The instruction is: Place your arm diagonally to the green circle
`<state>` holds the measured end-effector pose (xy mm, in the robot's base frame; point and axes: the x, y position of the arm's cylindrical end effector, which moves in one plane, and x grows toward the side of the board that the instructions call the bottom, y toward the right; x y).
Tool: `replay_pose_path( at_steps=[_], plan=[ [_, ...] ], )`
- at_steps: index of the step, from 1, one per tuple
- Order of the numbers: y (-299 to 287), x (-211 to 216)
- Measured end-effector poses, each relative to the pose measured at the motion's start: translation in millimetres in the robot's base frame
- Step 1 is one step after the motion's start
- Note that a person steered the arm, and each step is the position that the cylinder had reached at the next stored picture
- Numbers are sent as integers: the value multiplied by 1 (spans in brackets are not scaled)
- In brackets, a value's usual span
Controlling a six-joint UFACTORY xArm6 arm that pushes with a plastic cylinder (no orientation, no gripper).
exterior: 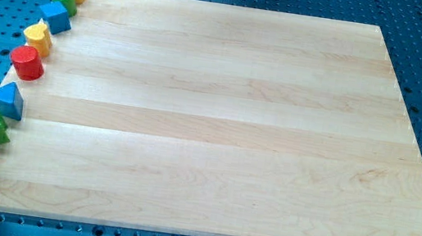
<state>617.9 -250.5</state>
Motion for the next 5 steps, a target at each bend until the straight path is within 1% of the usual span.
replay_pose_path(
  at_steps=[1,2,3,4,5],
  plan=[
    [27,1],
    [68,-6],
    [144,-88],
    [178,-176],
    [179,-254]
  ],
)
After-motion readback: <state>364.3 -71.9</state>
